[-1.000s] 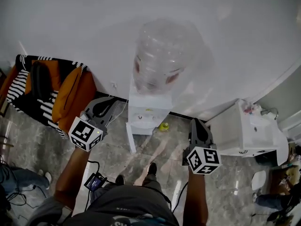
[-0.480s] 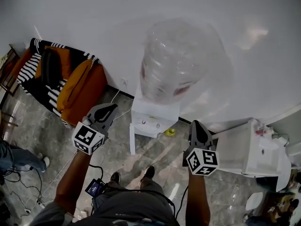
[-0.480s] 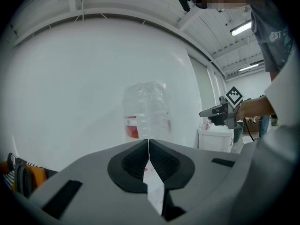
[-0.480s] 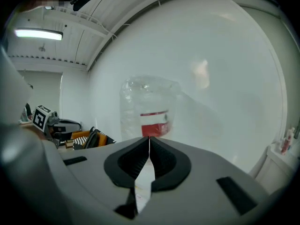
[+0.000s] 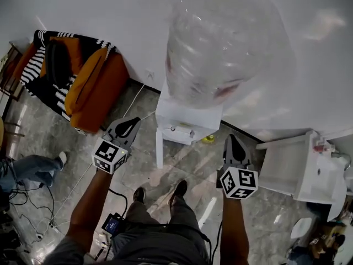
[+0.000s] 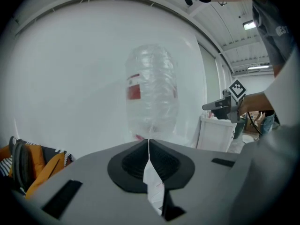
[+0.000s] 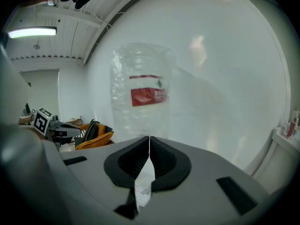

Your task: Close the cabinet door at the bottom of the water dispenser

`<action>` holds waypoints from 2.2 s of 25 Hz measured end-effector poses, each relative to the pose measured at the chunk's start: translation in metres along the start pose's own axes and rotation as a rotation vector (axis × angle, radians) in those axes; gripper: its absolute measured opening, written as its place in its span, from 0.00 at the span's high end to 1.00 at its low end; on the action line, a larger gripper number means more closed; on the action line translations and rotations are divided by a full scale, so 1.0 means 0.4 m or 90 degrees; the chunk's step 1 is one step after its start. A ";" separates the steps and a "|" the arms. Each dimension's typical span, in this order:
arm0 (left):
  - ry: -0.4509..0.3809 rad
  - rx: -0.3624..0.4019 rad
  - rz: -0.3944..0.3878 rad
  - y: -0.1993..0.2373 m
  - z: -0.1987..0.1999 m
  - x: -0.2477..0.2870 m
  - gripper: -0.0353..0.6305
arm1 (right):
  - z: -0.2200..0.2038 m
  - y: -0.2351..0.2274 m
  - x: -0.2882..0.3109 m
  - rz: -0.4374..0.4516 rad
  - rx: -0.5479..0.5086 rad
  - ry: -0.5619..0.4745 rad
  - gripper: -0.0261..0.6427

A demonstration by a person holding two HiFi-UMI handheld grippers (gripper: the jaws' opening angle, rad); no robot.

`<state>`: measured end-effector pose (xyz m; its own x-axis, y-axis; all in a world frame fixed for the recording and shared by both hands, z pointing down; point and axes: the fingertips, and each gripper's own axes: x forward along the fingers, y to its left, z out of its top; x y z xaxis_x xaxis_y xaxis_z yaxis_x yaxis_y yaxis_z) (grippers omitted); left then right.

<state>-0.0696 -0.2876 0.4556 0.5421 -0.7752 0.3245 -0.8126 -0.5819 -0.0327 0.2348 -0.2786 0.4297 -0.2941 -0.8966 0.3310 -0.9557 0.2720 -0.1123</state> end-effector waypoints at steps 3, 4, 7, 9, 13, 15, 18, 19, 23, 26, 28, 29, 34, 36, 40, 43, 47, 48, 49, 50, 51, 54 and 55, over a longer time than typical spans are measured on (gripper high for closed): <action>0.022 -0.006 -0.011 -0.010 -0.078 0.037 0.91 | -0.062 -0.016 0.015 -0.007 0.005 0.013 0.92; 0.029 -0.008 -0.014 -0.013 -0.105 0.048 0.91 | -0.084 -0.019 0.020 -0.010 0.009 0.017 0.92; 0.049 -0.017 -0.026 -0.019 -0.184 0.077 0.91 | -0.148 -0.025 0.039 -0.017 0.021 0.030 0.92; 0.065 -0.021 -0.036 -0.024 -0.239 0.097 0.91 | -0.190 -0.030 0.054 -0.022 0.028 0.037 0.92; 0.101 -0.031 -0.050 -0.032 -0.360 0.137 0.91 | -0.276 -0.043 0.082 -0.034 0.042 0.046 0.92; 0.120 -0.040 -0.054 -0.036 -0.426 0.156 0.91 | -0.321 -0.050 0.094 -0.040 0.051 0.052 0.92; 0.150 -0.046 -0.062 -0.050 -0.526 0.184 0.91 | -0.389 -0.059 0.109 -0.045 0.060 0.065 0.92; 0.161 -0.046 -0.067 -0.055 -0.559 0.193 0.91 | -0.412 -0.062 0.114 -0.046 0.062 0.070 0.92; 0.200 -0.054 -0.077 -0.069 -0.688 0.226 0.91 | -0.495 -0.068 0.130 -0.050 0.069 0.093 0.92; 0.227 -0.067 -0.077 -0.075 -0.783 0.249 0.91 | -0.548 -0.075 0.139 -0.054 0.072 0.104 0.92; 0.241 -0.074 -0.073 -0.077 -0.844 0.270 0.91 | -0.580 -0.084 0.150 -0.055 0.070 0.107 0.92; 0.249 -0.078 -0.073 -0.079 -0.875 0.280 0.91 | -0.594 -0.089 0.155 -0.056 0.069 0.110 0.92; 0.301 -0.112 -0.079 -0.093 -1.032 0.311 0.86 | -0.651 -0.100 0.165 -0.068 0.061 0.132 0.92; 0.321 -0.132 -0.079 -0.087 -1.094 0.320 0.83 | -0.670 -0.096 0.173 -0.072 0.060 0.136 0.92; 0.358 -0.155 -0.078 -0.095 -1.206 0.325 0.83 | -0.724 -0.096 0.177 -0.075 0.055 0.148 0.92; 0.375 -0.167 -0.080 -0.107 -1.269 0.335 0.83 | -0.761 -0.106 0.177 -0.080 0.055 0.154 0.92; 0.384 -0.183 -0.089 -0.126 -1.324 0.353 0.83 | -0.802 -0.116 0.183 -0.085 0.054 0.163 0.92; 0.385 -0.188 -0.093 -0.132 -1.334 0.359 0.83 | -0.811 -0.120 0.185 -0.087 0.055 0.164 0.92; 0.386 -0.191 -0.097 -0.139 -1.343 0.366 0.83 | -0.821 -0.123 0.186 -0.089 0.056 0.165 0.92; 0.387 -0.194 -0.101 -0.147 -1.351 0.372 0.83 | -0.830 -0.126 0.186 -0.090 0.056 0.167 0.92; 0.389 -0.196 -0.104 -0.155 -1.359 0.377 0.83 | -0.838 -0.128 0.186 -0.091 0.056 0.169 0.92; 0.384 -0.212 -0.114 -0.174 -1.366 0.387 0.84 | -0.853 -0.134 0.189 -0.094 0.057 0.172 0.92; 0.379 -0.222 -0.118 -0.179 -1.364 0.389 0.85 | -0.856 -0.138 0.191 -0.095 0.058 0.173 0.92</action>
<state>-0.0440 -0.2325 1.0243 0.5496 -0.3468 0.7600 -0.7935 -0.5012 0.3452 0.2613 -0.2425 0.7819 -0.1540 -0.7948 0.5870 -0.9873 0.1010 -0.1223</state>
